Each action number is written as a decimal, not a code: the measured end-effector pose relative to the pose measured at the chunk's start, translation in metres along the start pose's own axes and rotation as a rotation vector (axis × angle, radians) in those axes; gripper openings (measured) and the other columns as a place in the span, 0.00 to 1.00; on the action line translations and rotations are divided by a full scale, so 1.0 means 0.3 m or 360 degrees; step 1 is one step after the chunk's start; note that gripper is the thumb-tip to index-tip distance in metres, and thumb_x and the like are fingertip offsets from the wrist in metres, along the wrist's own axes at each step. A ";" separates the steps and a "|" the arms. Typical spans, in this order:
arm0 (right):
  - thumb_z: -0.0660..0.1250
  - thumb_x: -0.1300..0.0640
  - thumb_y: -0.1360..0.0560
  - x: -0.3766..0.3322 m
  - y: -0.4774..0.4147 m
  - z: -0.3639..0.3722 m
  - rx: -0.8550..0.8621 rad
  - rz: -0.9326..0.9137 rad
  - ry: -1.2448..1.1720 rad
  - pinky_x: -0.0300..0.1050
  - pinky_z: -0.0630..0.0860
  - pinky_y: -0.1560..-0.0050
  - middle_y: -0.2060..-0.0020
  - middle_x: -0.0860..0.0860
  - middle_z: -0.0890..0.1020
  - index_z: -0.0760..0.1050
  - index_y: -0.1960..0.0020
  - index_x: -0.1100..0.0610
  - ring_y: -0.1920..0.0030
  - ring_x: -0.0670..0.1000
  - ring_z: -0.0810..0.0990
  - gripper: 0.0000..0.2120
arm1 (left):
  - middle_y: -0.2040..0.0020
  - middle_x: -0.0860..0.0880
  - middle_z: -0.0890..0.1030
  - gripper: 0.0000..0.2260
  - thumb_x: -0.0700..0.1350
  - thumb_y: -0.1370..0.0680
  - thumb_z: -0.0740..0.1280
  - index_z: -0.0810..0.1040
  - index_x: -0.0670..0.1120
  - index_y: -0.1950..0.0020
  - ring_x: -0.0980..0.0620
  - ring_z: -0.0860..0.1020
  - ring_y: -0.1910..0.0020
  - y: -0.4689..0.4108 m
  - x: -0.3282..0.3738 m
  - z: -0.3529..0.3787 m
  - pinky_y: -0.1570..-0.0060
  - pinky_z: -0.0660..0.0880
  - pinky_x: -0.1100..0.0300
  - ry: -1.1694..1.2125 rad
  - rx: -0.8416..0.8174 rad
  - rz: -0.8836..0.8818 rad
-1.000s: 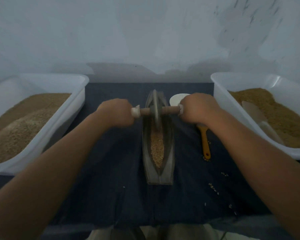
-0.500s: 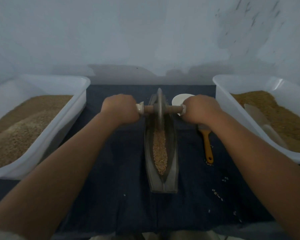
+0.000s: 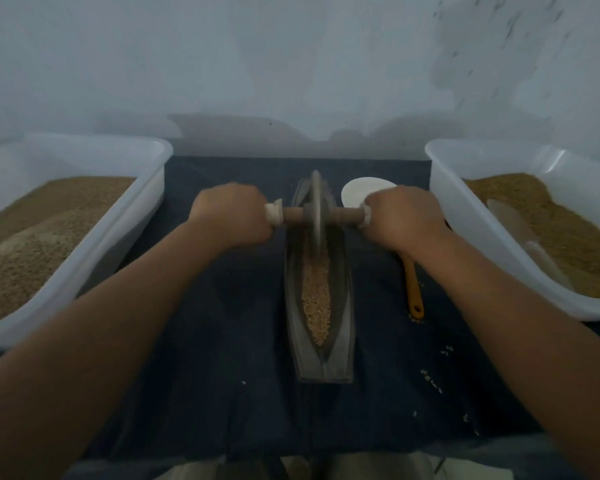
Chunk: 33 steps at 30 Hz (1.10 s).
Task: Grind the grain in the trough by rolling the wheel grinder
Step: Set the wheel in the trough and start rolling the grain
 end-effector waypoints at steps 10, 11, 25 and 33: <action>0.57 0.34 0.39 -0.063 0.276 0.000 -0.0724 -0.0402 -0.0372 0.39 0.66 0.74 0.68 0.33 0.80 0.76 0.57 0.32 0.69 0.35 0.78 0.14 | 0.74 0.56 0.74 0.12 0.61 0.38 0.61 0.76 0.54 0.66 0.60 0.72 0.75 0.331 -0.014 0.080 0.75 0.63 0.64 0.0192 -0.0362 0.0358; 0.59 0.35 0.38 -0.058 0.254 0.008 -0.0682 -0.0377 -0.0353 0.39 0.66 0.73 0.70 0.40 0.81 0.78 0.59 0.38 0.72 0.40 0.78 0.14 | 0.73 0.56 0.73 0.13 0.61 0.37 0.60 0.76 0.53 0.66 0.60 0.71 0.74 0.312 -0.015 0.083 0.74 0.64 0.62 0.0148 -0.0323 0.0354; 0.66 0.43 0.30 -0.041 0.280 0.002 -0.0588 -0.0251 -0.0263 0.40 0.67 0.72 0.71 0.45 0.80 0.76 0.66 0.47 0.72 0.43 0.77 0.11 | 0.73 0.57 0.72 0.13 0.62 0.34 0.61 0.72 0.54 0.68 0.60 0.68 0.74 0.319 -0.008 0.048 0.74 0.59 0.64 0.0051 0.0027 0.0346; 0.62 0.41 0.24 -0.006 0.010 0.020 -0.0216 0.0007 -0.0040 0.46 0.71 0.65 0.66 0.46 0.79 0.75 0.63 0.47 0.66 0.48 0.75 0.14 | 0.64 0.53 0.76 0.13 0.59 0.27 0.66 0.74 0.51 0.63 0.51 0.73 0.68 0.036 0.004 -0.009 0.63 0.71 0.55 -0.0059 0.0001 0.0011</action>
Point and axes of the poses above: each hand's wrist, its own y-axis away from the middle knuckle, its own z-axis out of the palm, x = y × z, the point moved 8 cm from there along -y, towards the middle knuckle
